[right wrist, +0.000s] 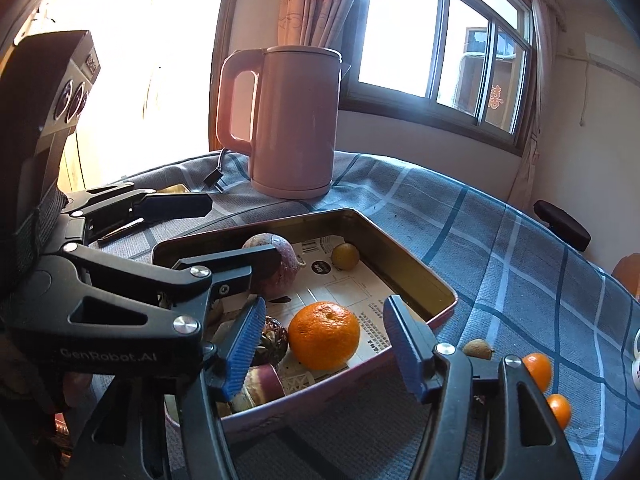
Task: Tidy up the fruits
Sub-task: 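Move both tools back toward the remaining fruits on the tablecloth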
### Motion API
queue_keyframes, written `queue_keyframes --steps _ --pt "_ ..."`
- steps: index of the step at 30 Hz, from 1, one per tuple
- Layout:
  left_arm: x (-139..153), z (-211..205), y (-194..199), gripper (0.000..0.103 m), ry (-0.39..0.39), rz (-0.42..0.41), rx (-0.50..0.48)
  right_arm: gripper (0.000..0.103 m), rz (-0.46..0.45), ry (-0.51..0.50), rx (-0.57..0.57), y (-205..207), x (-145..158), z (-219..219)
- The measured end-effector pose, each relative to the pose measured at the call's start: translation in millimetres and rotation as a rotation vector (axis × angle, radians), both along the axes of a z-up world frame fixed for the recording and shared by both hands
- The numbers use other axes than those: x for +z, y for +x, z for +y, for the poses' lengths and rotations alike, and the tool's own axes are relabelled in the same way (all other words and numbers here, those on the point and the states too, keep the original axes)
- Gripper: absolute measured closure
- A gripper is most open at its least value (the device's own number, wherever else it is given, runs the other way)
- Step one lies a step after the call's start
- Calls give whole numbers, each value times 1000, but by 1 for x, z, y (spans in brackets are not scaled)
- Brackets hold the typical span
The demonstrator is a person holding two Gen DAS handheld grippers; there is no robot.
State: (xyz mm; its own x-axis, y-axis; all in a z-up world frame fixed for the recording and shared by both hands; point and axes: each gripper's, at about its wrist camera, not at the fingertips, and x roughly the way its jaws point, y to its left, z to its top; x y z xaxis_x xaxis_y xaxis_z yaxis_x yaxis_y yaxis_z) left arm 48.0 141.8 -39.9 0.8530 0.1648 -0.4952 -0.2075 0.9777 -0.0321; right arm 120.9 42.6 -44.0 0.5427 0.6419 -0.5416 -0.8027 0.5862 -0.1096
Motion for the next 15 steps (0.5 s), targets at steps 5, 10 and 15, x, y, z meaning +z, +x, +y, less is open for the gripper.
queue_keyframes --steps 5,10,15 --pt "5 -20 5 17 9 -13 -33 40 -39 23 -87 9 10 -39" --pt "9 -54 14 17 43 -24 -98 36 -20 54 -268 41 17 -99" --pt "8 -94 31 17 69 -9 -178 36 30 63 -427 71 12 -144"
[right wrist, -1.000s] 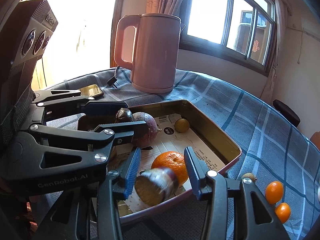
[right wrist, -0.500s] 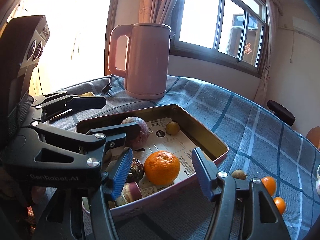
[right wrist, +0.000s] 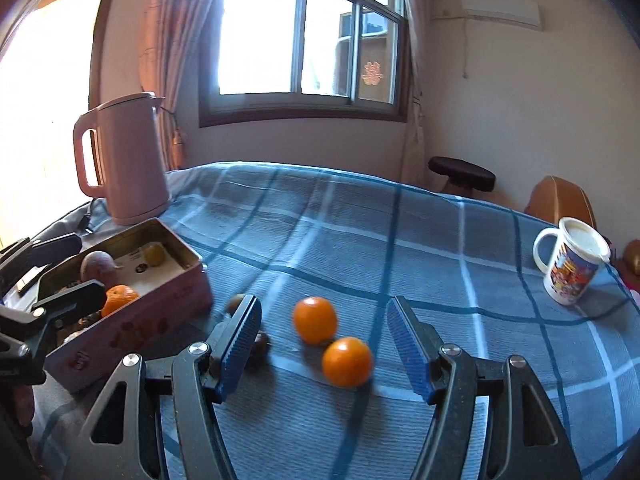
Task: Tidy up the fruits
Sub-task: 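Move both tools back toward the remaining fruits on the tablecloth, then bring the left tool to the other dark brown fruit while the right tool approaches a small orange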
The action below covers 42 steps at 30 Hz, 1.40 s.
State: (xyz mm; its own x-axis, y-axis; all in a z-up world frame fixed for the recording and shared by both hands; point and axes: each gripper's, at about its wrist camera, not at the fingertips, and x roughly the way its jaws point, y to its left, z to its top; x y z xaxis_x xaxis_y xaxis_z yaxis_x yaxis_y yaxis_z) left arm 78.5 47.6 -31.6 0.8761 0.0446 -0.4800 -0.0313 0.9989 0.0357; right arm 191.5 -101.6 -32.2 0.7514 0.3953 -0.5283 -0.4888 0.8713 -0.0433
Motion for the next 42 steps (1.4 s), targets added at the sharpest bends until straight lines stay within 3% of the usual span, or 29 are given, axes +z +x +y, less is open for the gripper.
queue_keyframes --steps 12,15,17,19,23,31,33,36,38,42 --pt "-20 -53 54 19 28 139 -105 37 174 -4 2 33 -26 -14" --pt "-26 -55 61 24 25 174 -115 48 221 -12 24 38 -32 -10" --pt "-27 -57 63 25 15 183 -129 49 260 -21 42 42 -37 -7" --pt "-29 -63 64 26 31 194 -145 58 285 -33 53 44 -42 -3" --pt "-35 -64 75 31 14 252 -172 65 333 -48 54 49 -49 -2" --pt "-41 -66 88 43 5 295 -187 65 283 -17 30 44 -39 -11" --pt "-44 -66 92 52 -2 311 -191 65 277 -3 24 44 -37 -14" --pt "-44 -67 94 54 3 315 -192 65 268 -1 22 43 -36 -14" --pt "-43 -66 93 61 -6 309 -196 65 258 -3 21 42 -35 -14" --pt "-42 -63 91 62 -30 297 -205 65 232 10 19 38 -31 -16"
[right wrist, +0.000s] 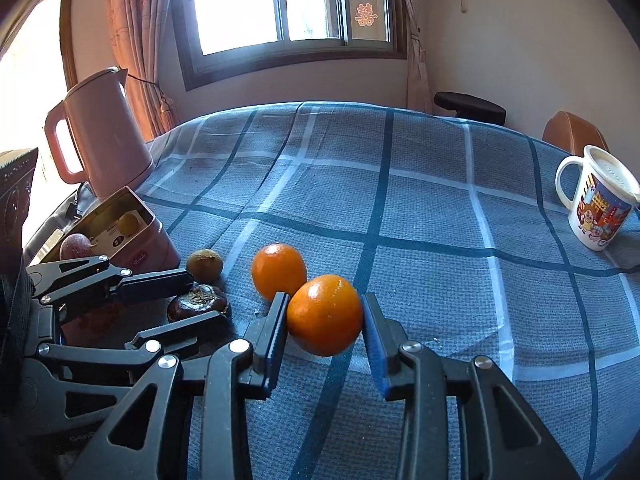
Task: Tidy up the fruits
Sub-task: 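Bring the left tool to the other dark brown fruit while the right tool approaches a small orange, then grasp and lift the dark brown fruit with the left tool while the right tool grasps the orange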
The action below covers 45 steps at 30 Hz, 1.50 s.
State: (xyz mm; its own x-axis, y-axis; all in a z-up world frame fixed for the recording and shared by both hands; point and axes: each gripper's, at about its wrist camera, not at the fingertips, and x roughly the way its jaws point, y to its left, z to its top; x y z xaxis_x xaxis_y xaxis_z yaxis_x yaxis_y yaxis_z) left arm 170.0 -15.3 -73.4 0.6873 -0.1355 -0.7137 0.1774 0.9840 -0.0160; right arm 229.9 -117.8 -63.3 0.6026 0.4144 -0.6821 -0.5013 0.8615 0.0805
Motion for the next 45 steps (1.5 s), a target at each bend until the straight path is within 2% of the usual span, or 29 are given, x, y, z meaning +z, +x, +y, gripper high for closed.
queue_keyframes --steps 6,11,13,14,15,17,20,23,26,38,45 --pt "5 -2 -5 72 10 -37 -4 65 -15 6 -2 -1 2 0" --pt "4 -3 -5 72 10 -32 -16 65 -20 0 0 -1 2 1" --pt "4 -4 -4 69 16 -29 -13 65 -21 -1 -2 -1 2 1" --pt "4 -4 -4 61 16 -26 -17 65 -21 -1 -2 -1 2 1" --pt "2 -5 -3 48 22 -12 -19 65 -21 -1 -4 -1 2 1" --pt "-6 -7 2 38 20 47 -30 65 -20 2 -5 -1 2 1" --pt "-9 -1 4 40 -18 76 -28 65 -20 5 -5 -1 2 0" --pt "-9 2 3 55 -31 80 -15 65 -23 11 -6 -1 3 -1" --pt "-8 3 1 58 -39 70 -14 65 -23 13 -6 -1 3 -2" --pt "12 5 -17 58 -36 -76 -7 65 -57 29 1 -8 8 -4" --pt "17 9 -22 58 -40 -127 15 65 -94 47 8 -14 13 -5"
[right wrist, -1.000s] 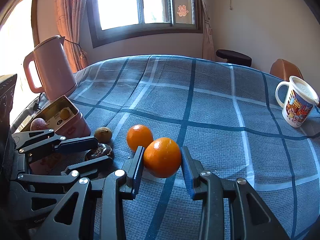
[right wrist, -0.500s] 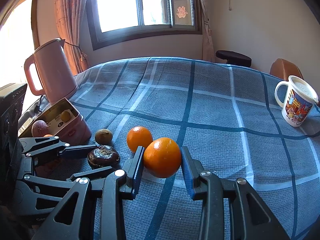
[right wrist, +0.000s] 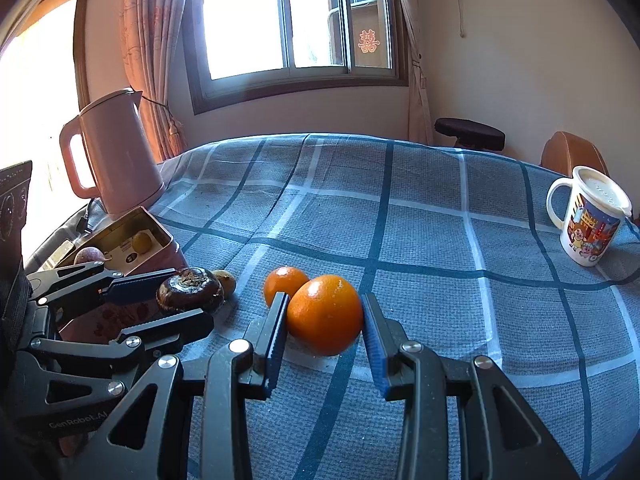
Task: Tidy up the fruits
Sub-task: 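Grasp and lift the dark brown fruit with the left tool while the right tool grasps the orange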
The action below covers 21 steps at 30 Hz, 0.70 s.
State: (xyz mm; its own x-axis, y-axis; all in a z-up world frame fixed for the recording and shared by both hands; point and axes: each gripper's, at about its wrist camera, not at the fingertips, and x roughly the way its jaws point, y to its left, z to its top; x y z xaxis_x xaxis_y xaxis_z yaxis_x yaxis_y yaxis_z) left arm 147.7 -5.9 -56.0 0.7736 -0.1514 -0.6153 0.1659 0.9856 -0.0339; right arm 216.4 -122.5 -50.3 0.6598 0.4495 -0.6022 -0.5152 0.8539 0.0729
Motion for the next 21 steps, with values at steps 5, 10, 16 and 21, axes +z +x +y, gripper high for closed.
queue_keyframes --steps 5,10,16,21 --pt "3 1 -5 58 0 -31 13 65 -27 10 2 -3 3 -1" --pt "6 2 -9 58 0 -62 23 65 -57 21 1 -8 6 -3" --pt "9 4 -14 58 0 -92 34 65 -99 28 -2 -15 9 -4" --pt "12 4 -20 58 -2 -126 42 65 -127 38 -3 -18 12 -6"
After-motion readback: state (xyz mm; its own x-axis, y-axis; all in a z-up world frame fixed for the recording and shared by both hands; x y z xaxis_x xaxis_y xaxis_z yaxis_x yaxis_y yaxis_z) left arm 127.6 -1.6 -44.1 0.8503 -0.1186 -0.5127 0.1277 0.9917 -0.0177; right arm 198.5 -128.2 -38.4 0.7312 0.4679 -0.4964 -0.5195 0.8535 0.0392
